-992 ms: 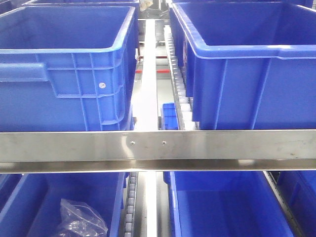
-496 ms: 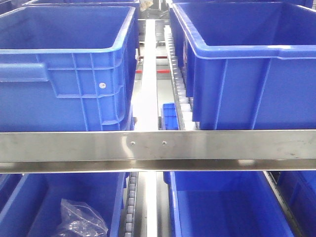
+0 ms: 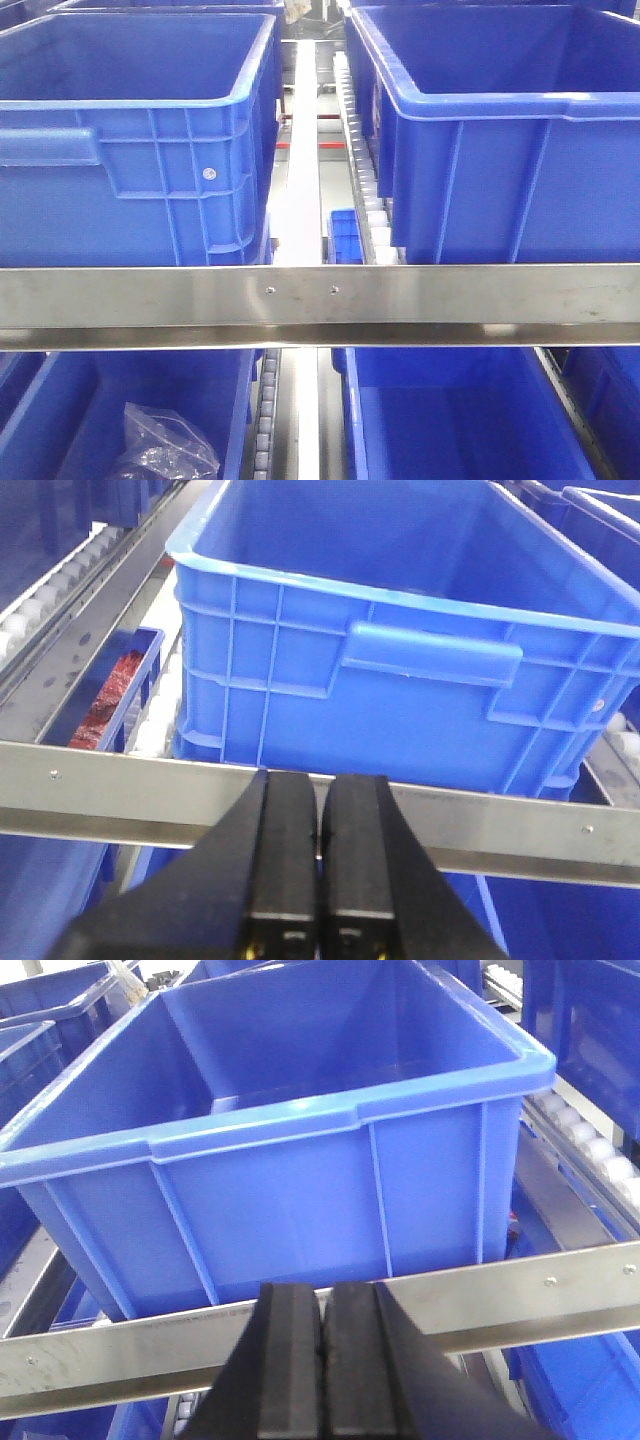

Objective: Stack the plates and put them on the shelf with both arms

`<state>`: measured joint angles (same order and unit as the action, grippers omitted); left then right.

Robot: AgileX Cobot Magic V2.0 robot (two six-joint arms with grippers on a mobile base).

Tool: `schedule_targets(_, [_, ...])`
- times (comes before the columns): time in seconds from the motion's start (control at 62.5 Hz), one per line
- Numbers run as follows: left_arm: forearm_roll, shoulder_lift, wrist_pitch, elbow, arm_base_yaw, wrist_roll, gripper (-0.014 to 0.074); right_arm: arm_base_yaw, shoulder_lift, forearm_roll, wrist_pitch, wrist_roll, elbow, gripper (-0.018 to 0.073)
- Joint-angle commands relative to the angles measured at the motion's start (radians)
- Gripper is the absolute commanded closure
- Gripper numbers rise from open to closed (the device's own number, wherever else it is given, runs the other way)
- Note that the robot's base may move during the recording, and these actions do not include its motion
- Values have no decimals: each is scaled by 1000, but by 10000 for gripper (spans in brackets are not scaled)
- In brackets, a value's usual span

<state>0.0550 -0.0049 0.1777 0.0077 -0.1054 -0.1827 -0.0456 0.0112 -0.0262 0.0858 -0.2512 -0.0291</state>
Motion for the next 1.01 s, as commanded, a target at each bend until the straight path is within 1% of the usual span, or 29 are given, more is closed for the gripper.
schedule_targets(0.0, [12,-22,-82,2,3,-4,500,4,18,3,-86,3,-1,540])
schedule_targets(0.224, [54,-22,-103,2,3,-4,500,4,18,3,-86,3,-1,540])
schedule_targets(0.384, [54,-22,-81,2,3,-4,500,4,18,3,-86,3,-1,540])
schedule_targets(0.992, [54,-22,-81,2,3,-4,500,4,18,3,-86,3,-1,540])
